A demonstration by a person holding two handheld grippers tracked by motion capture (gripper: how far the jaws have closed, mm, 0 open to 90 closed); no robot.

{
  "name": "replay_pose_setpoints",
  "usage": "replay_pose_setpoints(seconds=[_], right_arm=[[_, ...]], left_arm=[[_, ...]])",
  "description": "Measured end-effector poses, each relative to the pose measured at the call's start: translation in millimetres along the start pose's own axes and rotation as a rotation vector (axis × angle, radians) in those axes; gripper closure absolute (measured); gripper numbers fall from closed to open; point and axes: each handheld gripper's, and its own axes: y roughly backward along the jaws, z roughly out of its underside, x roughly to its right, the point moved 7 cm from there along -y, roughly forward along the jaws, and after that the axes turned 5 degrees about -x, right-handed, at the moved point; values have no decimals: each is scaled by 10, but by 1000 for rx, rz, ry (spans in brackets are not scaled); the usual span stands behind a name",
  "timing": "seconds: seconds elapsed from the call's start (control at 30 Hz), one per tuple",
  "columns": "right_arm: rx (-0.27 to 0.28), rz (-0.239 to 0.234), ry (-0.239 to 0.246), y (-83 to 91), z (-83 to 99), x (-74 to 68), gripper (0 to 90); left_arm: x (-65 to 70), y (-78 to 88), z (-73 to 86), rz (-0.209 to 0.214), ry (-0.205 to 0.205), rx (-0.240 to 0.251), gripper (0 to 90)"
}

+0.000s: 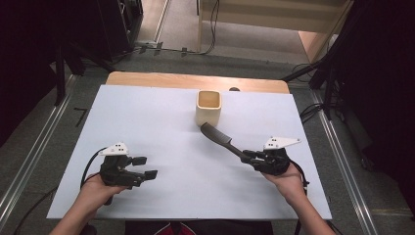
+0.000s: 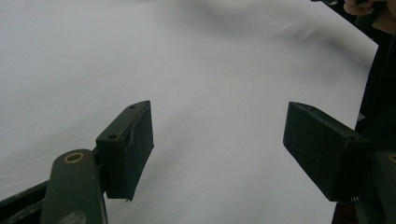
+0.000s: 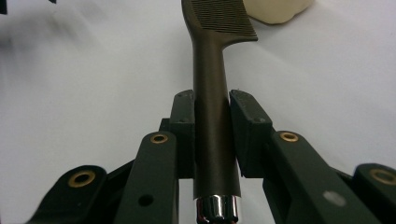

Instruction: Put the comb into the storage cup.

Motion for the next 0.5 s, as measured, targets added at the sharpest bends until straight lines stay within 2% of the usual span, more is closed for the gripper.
replay_pose_setpoints(seconds=[0.23, 0.33, 0.5], right_arm=[[0, -11, -12, -9, -55, -50, 701], [13, -24, -7, -29, -109, -95, 701], [12, -29, 2, -109, -188, -187, 701]], left_arm=[[6, -3, -17, -1, 9, 5, 252], [9, -3, -27, -23, 17, -5, 252], [22, -2, -59, 0, 53, 1, 252]])
